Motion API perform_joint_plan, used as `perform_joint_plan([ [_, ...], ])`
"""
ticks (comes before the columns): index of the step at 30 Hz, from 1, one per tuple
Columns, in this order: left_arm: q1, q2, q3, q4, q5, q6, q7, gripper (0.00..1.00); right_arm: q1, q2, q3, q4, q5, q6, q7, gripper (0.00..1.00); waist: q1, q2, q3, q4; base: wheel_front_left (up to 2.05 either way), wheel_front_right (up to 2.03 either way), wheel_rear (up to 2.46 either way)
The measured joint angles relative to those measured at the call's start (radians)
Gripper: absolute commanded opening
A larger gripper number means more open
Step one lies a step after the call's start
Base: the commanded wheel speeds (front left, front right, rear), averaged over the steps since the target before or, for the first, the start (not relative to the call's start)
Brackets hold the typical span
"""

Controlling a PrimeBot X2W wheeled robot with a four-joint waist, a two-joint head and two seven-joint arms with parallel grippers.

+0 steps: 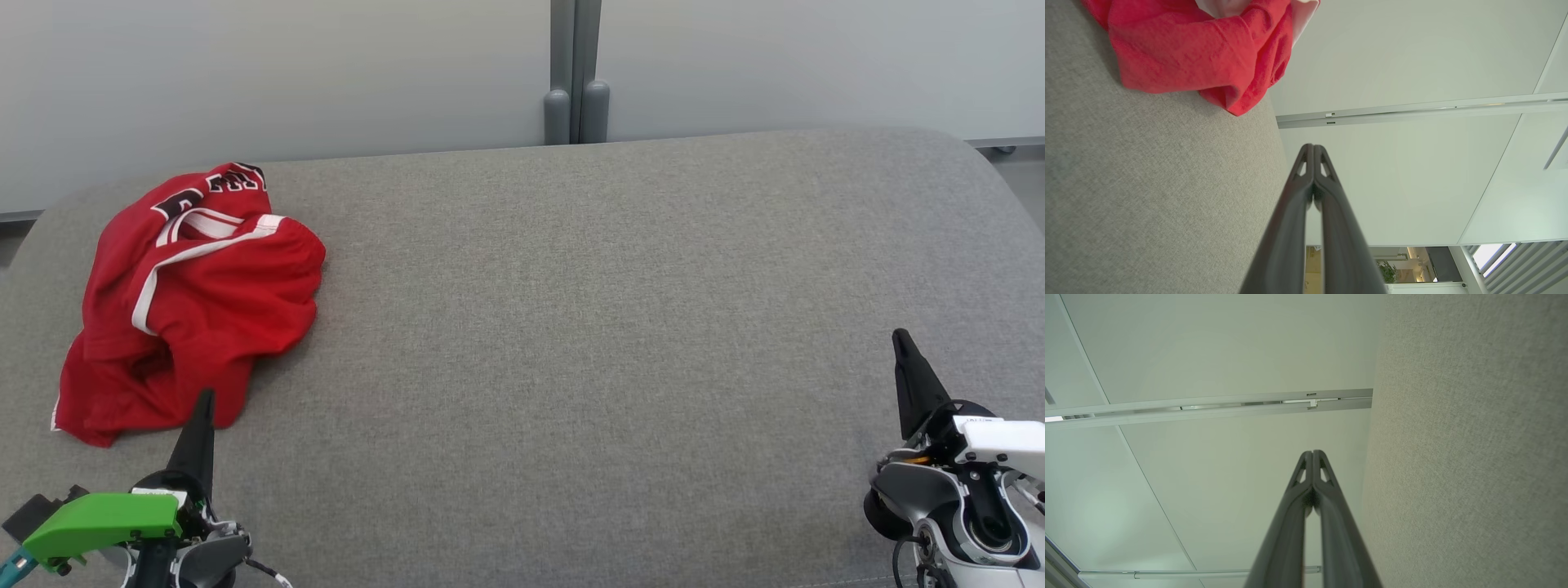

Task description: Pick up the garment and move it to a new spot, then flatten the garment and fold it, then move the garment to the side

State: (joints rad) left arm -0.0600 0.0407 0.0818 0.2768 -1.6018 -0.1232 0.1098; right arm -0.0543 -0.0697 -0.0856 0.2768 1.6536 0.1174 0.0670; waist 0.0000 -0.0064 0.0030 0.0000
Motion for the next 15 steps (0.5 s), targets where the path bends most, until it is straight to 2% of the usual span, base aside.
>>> perform_joint_plan([
  [15,0.000,0.000,0.000,0.000,0.000,0.000,0.000,0.00,0.000,0.002,-0.001,0.000,0.000,0.000,0.000,0.00,0.0000,0.0000,0.000,0.000,0.00,0.00,0.00],
])
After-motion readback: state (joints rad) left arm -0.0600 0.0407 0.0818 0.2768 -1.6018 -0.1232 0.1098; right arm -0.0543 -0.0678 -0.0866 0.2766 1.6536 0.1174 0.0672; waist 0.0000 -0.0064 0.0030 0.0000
